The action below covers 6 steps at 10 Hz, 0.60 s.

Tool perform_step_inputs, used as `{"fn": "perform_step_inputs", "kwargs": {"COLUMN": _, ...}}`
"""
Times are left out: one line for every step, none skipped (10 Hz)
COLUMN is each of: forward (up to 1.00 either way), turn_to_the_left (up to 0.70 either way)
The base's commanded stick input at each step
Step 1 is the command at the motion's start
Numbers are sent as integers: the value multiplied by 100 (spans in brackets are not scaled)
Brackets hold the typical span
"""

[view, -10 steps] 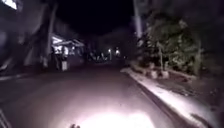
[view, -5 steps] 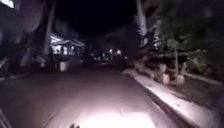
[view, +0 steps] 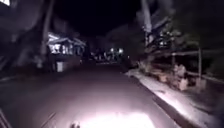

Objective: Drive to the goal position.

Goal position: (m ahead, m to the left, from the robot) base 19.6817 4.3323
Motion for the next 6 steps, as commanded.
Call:
{"fn": "perform_step_inputs", "kwargs": {"forward": 100, "turn_to_the_left": 0}}
{"fn": "perform_step_inputs", "kwargs": {"forward": 100, "turn_to_the_left": 0}}
{"fn": "perform_step_inputs", "kwargs": {"forward": 100, "turn_to_the_left": 0}}
{"fn": "perform_step_inputs", "kwargs": {"forward": 100, "turn_to_the_left": 0}}
{"fn": "perform_step_inputs", "kwargs": {"forward": 100, "turn_to_the_left": 0}}
{"fn": "perform_step_inputs", "kwargs": {"forward": 100, "turn_to_the_left": 0}}
